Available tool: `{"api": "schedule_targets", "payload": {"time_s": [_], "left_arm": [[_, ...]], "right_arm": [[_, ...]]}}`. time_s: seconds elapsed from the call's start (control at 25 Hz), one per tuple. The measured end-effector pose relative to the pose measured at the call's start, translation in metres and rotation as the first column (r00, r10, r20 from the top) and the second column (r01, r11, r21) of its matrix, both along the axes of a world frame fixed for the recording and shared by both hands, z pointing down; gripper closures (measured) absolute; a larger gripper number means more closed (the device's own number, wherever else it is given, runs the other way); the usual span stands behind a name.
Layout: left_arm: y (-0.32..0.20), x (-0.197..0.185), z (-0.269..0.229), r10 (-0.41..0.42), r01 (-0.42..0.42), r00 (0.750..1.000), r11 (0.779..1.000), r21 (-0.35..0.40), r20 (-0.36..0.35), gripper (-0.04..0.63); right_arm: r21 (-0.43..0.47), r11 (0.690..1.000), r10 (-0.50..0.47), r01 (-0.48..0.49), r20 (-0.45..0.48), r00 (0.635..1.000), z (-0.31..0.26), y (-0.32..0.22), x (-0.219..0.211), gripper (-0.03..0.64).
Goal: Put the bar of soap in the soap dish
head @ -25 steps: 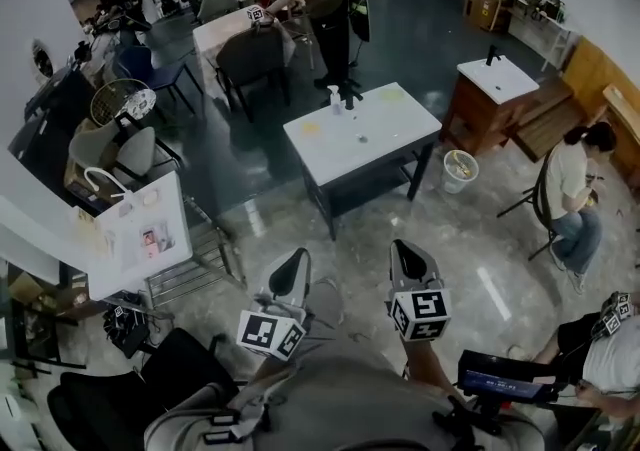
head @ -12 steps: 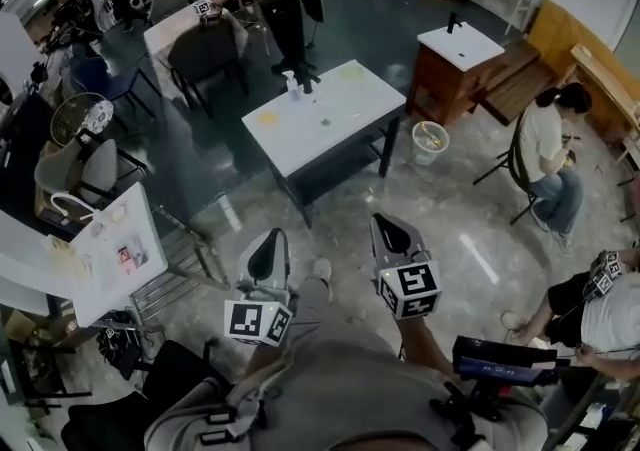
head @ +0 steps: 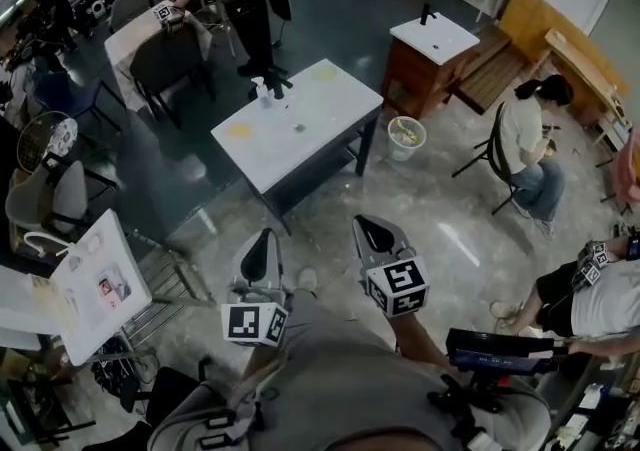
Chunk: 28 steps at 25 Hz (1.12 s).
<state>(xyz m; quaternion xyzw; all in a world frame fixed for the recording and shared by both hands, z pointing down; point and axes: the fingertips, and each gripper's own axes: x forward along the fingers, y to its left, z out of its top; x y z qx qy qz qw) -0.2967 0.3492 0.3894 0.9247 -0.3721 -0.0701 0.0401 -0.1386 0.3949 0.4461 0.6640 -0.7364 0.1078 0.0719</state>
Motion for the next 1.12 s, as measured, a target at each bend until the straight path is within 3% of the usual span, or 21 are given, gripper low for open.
{"api": "schedule_targets", "payload": {"time_s": [0.28, 0.52, 0.76, 1.12], "left_arm": [[-0.08, 0.009, 0.014, 0.001, -0.002, 1.0, 0.999, -0.045, -0.021, 0.595], [-0.138, 0.031, 0.019, 0.055, -0.057, 0.998, 0.996, -0.062, -0.027, 0.595], [-0.185, 0.054, 0.018, 0.115, -0.116, 0.993, 0.993, -0.034, -0.042, 0.595], [-0.25, 0.057, 0.018, 0.174, -0.173, 0.983, 0.985, 0.009, -0.055, 0.595]], "right_arm": [[-0.058, 0.998, -0.005, 0.005, 0.002, 1.0, 0.014, -0.067, 0.001, 0.614], [-0.081, 0.997, 0.019, -0.022, -0.032, 0.999, 0.007, -0.115, 0.013, 0.614], [-0.1, 0.992, 0.064, -0.073, -0.092, 0.994, 0.002, -0.15, 0.037, 0.614], [-0.052, 0.99, 0.125, -0.129, -0.079, 0.989, -0.005, -0.209, 0.039, 0.614]]}}
